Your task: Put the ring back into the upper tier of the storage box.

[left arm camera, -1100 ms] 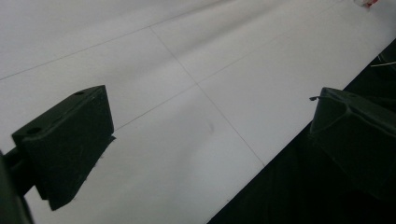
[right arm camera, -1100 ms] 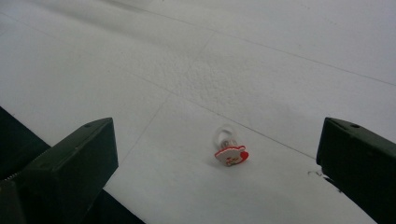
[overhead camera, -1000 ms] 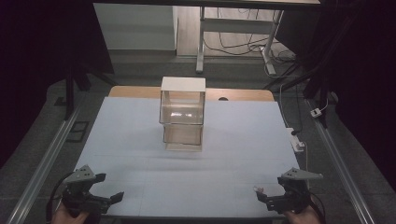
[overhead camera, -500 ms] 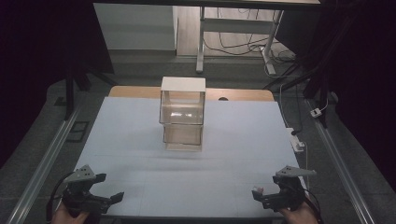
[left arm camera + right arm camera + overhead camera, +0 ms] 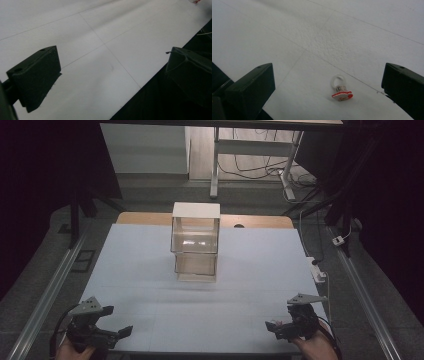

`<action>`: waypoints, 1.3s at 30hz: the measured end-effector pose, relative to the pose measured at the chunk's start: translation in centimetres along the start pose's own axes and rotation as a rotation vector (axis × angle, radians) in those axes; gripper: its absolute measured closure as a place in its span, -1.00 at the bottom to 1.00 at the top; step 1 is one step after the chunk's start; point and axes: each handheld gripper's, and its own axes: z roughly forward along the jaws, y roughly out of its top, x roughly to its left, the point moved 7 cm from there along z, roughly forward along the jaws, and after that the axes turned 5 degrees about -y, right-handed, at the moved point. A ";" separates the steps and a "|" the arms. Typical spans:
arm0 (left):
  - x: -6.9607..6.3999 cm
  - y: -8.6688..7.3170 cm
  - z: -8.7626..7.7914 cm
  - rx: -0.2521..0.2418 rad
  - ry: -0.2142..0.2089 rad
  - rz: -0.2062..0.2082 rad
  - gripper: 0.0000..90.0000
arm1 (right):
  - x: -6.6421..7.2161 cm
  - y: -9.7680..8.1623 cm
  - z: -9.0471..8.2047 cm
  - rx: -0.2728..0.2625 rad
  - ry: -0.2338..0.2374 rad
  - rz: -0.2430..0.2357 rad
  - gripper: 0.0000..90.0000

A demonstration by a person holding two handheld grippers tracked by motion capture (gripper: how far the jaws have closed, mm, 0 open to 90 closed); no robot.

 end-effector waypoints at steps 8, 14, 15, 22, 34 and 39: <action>0.0 0.0 0.0 0.001 -0.003 -0.003 -1.00 | -0.9 -0.1 1.2 0.059 -0.016 -0.037 -1.00; 0.0 0.0 0.0 0.001 -0.006 -0.003 -1.00 | -1.1 -0.3 2.2 0.102 -0.022 -0.088 -1.00; 0.0 0.0 0.0 0.001 -0.006 -0.003 -1.00 | -1.2 -0.4 2.4 0.112 -0.028 -0.097 -1.00; 0.0 0.0 0.1 0.004 -0.009 -0.004 -1.00 | -1.9 -1.2 3.4 0.183 -0.054 -0.133 -1.00; 0.0 0.0 0.1 0.006 -0.008 -0.003 -1.00 | -1.7 -2.0 3.3 0.253 -0.032 -0.214 -0.05; 0.0 0.0 0.1 0.007 -0.009 -0.003 -1.00 | -1.9 -2.1 3.0 0.260 -0.023 -0.228 0.35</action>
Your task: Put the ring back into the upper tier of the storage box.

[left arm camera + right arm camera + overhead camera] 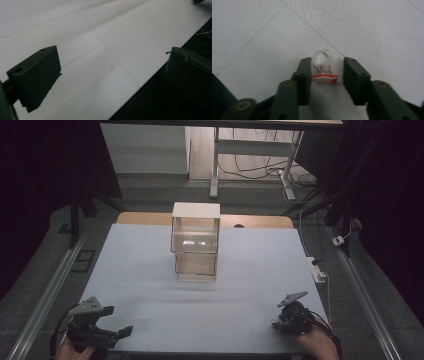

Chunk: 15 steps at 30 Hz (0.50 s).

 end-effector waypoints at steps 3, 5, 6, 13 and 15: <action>0.0 0.0 0.0 0.001 0.000 -0.002 -1.00 | 0.1 0.0 0.0 0.002 0.004 -0.006 0.49; 0.0 0.0 0.0 0.001 0.001 -0.002 -1.00 | 0.2 0.0 -0.1 0.008 -0.001 -0.004 0.51; 0.0 0.0 0.0 0.001 0.003 -0.001 -1.00 | 0.2 0.0 -0.1 0.010 0.002 -0.003 0.52; 0.0 0.0 0.0 0.001 0.000 -0.002 -0.99 | 0.2 0.2 -0.3 -0.010 0.024 0.035 0.54; 0.0 0.0 0.0 0.001 -0.001 -0.002 -0.99 | 0.2 0.3 -0.5 -0.022 0.028 0.042 0.54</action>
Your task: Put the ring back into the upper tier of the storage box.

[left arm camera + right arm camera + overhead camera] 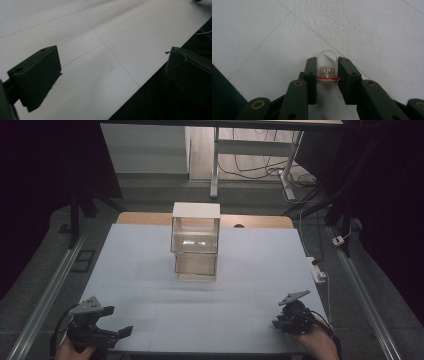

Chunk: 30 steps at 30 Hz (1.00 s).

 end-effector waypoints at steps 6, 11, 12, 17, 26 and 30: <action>0.0 0.0 0.0 0.001 0.001 0.000 -0.99 | -0.1 0.4 -0.5 -0.042 0.001 0.013 0.55; 0.0 0.0 0.0 0.001 -0.001 -0.001 -0.99 | 0.0 0.9 -1.0 -0.081 0.008 0.021 0.55; 0.0 0.0 0.0 0.001 -0.002 -0.002 -0.99 | 0.0 1.0 -1.2 -0.091 0.010 0.024 0.55; 0.0 0.0 0.0 0.005 -0.024 -0.010 -0.99 | 0.3 1.7 -1.9 -0.147 0.038 0.039 0.55; 0.0 0.0 0.0 0.005 -0.025 -0.012 -0.99 | 1.4 3.8 -3.8 -0.267 0.101 0.040 0.55; 0.0 0.0 0.0 0.004 -0.023 -0.013 -0.99 | 1.9 5.1 -4.9 -0.330 0.125 0.031 0.55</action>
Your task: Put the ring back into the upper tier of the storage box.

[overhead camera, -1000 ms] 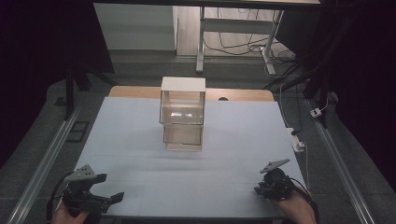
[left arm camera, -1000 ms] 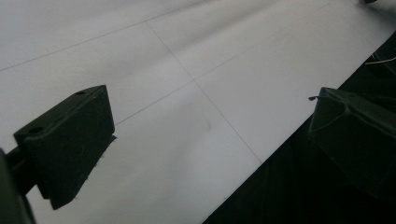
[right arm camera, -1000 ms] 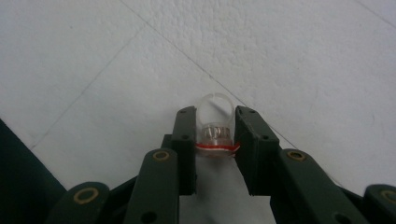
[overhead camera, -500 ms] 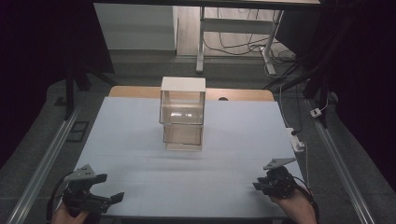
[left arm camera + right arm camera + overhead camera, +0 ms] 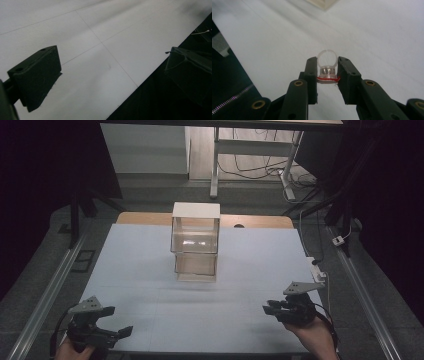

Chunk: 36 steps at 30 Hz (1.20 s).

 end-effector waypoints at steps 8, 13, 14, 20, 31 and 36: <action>0.0 0.0 0.0 0.000 -0.001 0.001 -0.99 | 1.3 2.2 -0.2 -0.061 0.067 -0.014 0.55; 0.0 0.0 0.0 0.000 -0.001 -0.001 -0.99 | 2.2 3.4 0.0 -0.078 0.101 -0.021 0.55; 0.0 0.0 0.0 0.000 -0.001 -0.001 -0.99 | 2.3 3.7 0.0 -0.087 0.106 -0.022 0.55; 0.0 0.0 0.0 -0.001 0.000 -0.001 -0.99 | 3.0 5.6 -0.3 -0.133 0.130 -0.033 0.55; 0.0 0.0 0.0 -0.002 -0.001 -0.004 -0.99 | 3.9 8.6 0.2 -0.168 0.154 -0.063 0.55; 0.0 0.0 0.0 -0.002 -0.001 -0.003 -0.99 | 4.0 9.6 0.5 -0.174 0.159 -0.067 0.54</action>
